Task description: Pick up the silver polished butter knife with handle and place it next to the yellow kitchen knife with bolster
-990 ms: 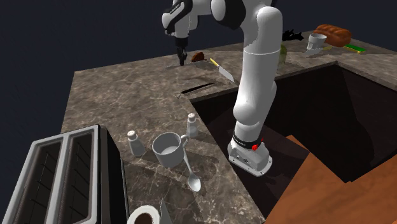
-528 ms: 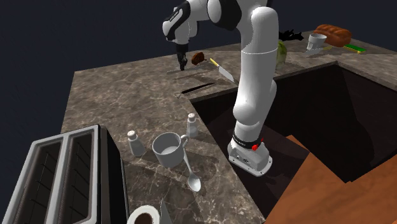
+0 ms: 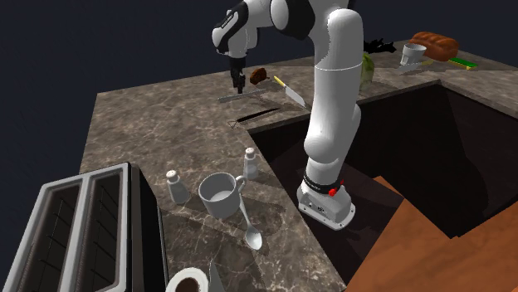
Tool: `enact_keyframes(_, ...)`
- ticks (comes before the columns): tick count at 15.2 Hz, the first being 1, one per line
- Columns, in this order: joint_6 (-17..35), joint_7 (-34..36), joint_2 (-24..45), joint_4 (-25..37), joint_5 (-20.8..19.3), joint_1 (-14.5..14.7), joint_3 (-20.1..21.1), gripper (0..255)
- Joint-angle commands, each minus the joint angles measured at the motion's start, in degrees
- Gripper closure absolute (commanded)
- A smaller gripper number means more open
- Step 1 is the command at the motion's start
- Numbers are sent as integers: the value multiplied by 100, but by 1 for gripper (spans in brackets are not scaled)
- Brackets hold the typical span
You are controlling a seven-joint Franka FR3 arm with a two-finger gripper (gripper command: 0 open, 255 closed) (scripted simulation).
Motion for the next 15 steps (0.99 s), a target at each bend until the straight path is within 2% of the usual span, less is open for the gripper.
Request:
enact_keyframes(1,0,0,0,0,0,0,0,0)
enact_keyframes(4,0,0,0,0,0,0,0,0)
enact_keyframes(8,-649,137,-332,355,-205,23,-53,0)
enact_keyframes(15,-649,137,-332,355,-205,23,-52,0)
